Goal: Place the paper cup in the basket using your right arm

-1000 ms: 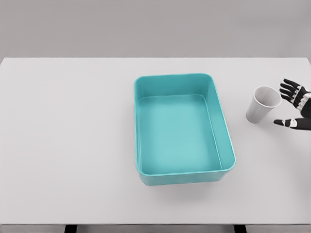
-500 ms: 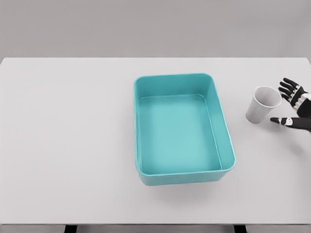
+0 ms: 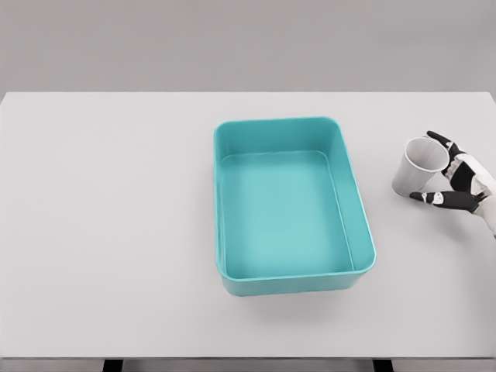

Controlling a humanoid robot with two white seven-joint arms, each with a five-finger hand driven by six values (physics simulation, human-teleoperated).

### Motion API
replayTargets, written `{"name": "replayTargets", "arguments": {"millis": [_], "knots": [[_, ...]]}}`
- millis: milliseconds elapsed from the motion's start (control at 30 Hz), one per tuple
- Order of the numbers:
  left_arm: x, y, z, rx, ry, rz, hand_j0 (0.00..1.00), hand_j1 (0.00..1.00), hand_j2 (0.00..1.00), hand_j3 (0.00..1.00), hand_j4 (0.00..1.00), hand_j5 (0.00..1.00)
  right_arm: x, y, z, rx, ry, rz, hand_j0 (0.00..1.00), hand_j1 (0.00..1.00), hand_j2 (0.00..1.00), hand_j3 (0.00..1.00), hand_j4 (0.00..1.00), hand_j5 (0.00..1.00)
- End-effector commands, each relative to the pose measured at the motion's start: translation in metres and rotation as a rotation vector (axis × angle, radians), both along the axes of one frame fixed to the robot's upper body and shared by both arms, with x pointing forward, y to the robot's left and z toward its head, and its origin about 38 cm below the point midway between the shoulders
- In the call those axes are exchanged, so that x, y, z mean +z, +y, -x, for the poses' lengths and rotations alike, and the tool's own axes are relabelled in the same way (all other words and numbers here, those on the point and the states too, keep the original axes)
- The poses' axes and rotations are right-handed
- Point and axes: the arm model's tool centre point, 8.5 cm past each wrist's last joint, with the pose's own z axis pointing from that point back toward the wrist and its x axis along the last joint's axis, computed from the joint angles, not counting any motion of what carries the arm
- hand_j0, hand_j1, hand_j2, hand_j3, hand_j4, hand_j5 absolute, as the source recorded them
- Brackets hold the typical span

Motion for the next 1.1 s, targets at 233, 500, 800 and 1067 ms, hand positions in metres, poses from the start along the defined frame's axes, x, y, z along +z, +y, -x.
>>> {"name": "replayTargets", "arguments": {"millis": [233, 500, 800, 1067], "knots": [[0.000, 0.000, 0.000, 0.000, 0.001, 0.000, 1.00, 1.00, 1.00, 1.00, 1.00, 1.00, -0.002, 0.009, -0.010, 0.002, -0.002, 0.001, 1.00, 1.00, 1.00, 1.00, 1.00, 1.00], [0.000, 0.000, 0.000, 0.000, 0.000, 0.000, 1.00, 1.00, 1.00, 1.00, 1.00, 1.00, -0.002, 0.011, -0.012, 0.006, -0.003, 0.010, 0.85, 0.85, 0.85, 0.85, 0.85, 0.85], [0.000, 0.000, 0.000, 0.000, 0.000, 0.000, 1.00, 1.00, 1.00, 1.00, 1.00, 1.00, -0.001, 0.012, -0.012, 0.011, -0.004, 0.030, 0.59, 0.59, 0.59, 0.59, 0.59, 0.59], [0.000, 0.000, 0.000, 0.000, 0.000, 0.000, 1.00, 1.00, 1.00, 1.00, 1.00, 1.00, 0.026, 0.019, -0.016, 0.045, -0.087, 0.049, 0.53, 0.53, 0.53, 0.53, 0.53, 0.53]]}}
